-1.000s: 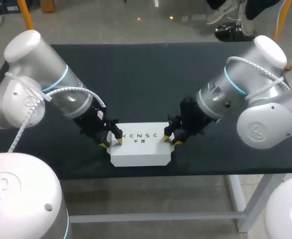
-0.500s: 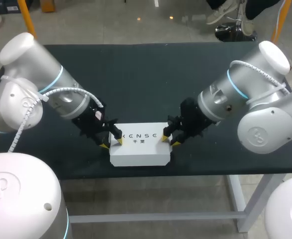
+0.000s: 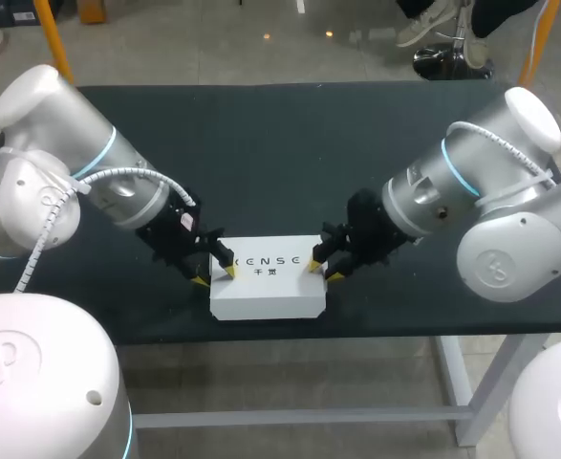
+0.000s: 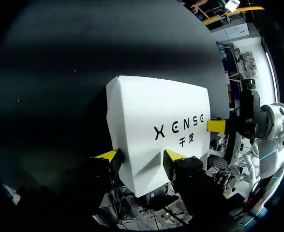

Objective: Assemble the packaging by folding the flat box into shape, placing the metal phone stand inside, and closing the box properly

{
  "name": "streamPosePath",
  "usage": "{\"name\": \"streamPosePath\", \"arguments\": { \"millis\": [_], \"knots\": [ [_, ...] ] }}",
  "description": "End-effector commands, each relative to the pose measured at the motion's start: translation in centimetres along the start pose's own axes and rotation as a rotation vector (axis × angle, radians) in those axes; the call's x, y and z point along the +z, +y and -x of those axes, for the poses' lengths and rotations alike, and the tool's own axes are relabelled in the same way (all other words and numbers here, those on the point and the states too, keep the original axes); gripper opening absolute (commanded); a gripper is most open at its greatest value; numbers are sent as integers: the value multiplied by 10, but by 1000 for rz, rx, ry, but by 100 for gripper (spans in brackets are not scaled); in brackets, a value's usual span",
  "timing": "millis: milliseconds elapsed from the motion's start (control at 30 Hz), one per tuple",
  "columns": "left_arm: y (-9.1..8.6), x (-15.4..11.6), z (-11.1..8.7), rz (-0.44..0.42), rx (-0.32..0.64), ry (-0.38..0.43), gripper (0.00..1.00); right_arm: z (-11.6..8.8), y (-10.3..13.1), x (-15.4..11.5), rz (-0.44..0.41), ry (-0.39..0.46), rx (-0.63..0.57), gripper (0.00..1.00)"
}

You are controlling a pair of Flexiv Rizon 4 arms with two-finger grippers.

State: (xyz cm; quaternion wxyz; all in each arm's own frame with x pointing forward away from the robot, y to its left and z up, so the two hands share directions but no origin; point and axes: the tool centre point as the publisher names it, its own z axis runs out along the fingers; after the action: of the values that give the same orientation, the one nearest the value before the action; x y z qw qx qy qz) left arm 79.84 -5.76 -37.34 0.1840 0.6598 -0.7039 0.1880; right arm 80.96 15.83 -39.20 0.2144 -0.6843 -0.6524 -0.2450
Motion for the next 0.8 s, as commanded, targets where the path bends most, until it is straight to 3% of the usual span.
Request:
{"name": "streamPosePath", "arguments": {
  "millis": [33, 400, 600, 667, 800],
  "knots": [
    [-1, 5, -6, 5, -1, 4, 58, -2, 1, 8, -19, 13, 0, 42],
    [-4, 5, -4, 21, -21, 35, 54, -3, 3, 4, -32, 29, 14, 42],
    [-2, 8, 4, -9, -19, 93, 58, 1, 4, 5, -37, 33, 21, 41],
    [-2, 8, 7, -13, -25, 111, 57, 1, 4, 5, -37, 33, 22, 41],
    [-2, 10, 10, -18, -28, 138, 45, 1, 4, 6, -38, 37, 25, 41]
  ]
}}
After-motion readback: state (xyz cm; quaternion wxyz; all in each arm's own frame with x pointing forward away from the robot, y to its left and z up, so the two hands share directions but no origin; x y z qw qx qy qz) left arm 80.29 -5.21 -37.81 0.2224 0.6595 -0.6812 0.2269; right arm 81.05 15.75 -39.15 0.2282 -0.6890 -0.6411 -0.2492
